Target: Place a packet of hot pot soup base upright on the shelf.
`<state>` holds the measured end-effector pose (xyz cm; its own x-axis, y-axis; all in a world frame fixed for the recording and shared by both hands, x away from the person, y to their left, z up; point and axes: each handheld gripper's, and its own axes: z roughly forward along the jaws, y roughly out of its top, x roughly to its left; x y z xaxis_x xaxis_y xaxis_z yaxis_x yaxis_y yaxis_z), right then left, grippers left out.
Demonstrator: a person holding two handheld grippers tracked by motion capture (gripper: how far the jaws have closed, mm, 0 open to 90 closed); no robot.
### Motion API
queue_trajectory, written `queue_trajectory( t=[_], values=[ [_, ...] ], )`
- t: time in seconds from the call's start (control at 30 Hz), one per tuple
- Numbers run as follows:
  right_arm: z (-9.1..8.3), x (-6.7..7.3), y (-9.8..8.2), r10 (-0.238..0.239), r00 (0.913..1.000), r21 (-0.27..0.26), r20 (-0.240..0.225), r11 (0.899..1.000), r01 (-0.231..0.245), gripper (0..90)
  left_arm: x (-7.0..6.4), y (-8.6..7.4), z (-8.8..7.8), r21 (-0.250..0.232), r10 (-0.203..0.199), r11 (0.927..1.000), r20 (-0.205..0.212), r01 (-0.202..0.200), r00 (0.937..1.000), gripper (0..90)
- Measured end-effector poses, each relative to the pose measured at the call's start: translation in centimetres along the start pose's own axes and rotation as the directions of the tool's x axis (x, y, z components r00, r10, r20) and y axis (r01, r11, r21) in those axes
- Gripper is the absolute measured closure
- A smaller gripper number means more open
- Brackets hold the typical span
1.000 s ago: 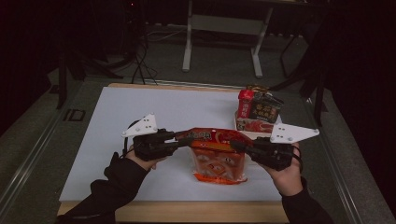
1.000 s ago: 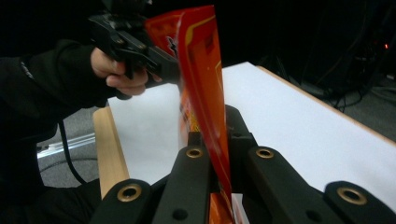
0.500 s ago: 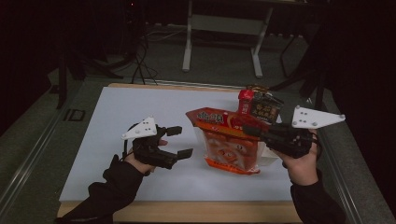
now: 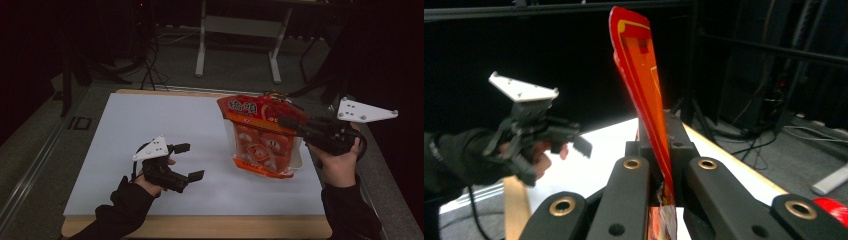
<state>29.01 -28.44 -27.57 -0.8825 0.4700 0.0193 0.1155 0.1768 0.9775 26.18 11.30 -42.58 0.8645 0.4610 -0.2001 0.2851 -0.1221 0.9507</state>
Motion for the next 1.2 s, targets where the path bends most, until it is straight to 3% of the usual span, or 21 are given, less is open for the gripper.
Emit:
queue_trajectory(
  t=[0.2,0.67,0.93,1.2],
  values=[
    [-0.9,-1.7,0.6,0.007,0.998,-0.019,0.063,1.0,-0.006,90.0,0.2,-1.3,-0.7,0.025,-0.013,0.9996,-0.059,0.015,0.9982,0.0],
    [-2.2,-5.9,-0.5,0.065,0.9819,-0.026,0.178,0.998,-0.061,90.0,0.8,-5.4,-2.1,0.058,-0.046,0.997,-0.114,0.052,0.9925,0.0],
    [-1.9,-8.0,-2.1,0.104,0.9727,-0.026,0.207,0.995,-0.101,90.0,1.0,-7.3,-1.8,0.091,-0.066,0.9929,-0.114,0.076,0.9913,0.0],
    [-1.2,-9.1,-3.6,0.136,0.9695,-0.023,0.204,0.991,-0.134,90.0,1.3,-7.8,-1.8,0.075,-0.086,0.9926,-0.115,0.095,0.9896,0.0]
  ],
)
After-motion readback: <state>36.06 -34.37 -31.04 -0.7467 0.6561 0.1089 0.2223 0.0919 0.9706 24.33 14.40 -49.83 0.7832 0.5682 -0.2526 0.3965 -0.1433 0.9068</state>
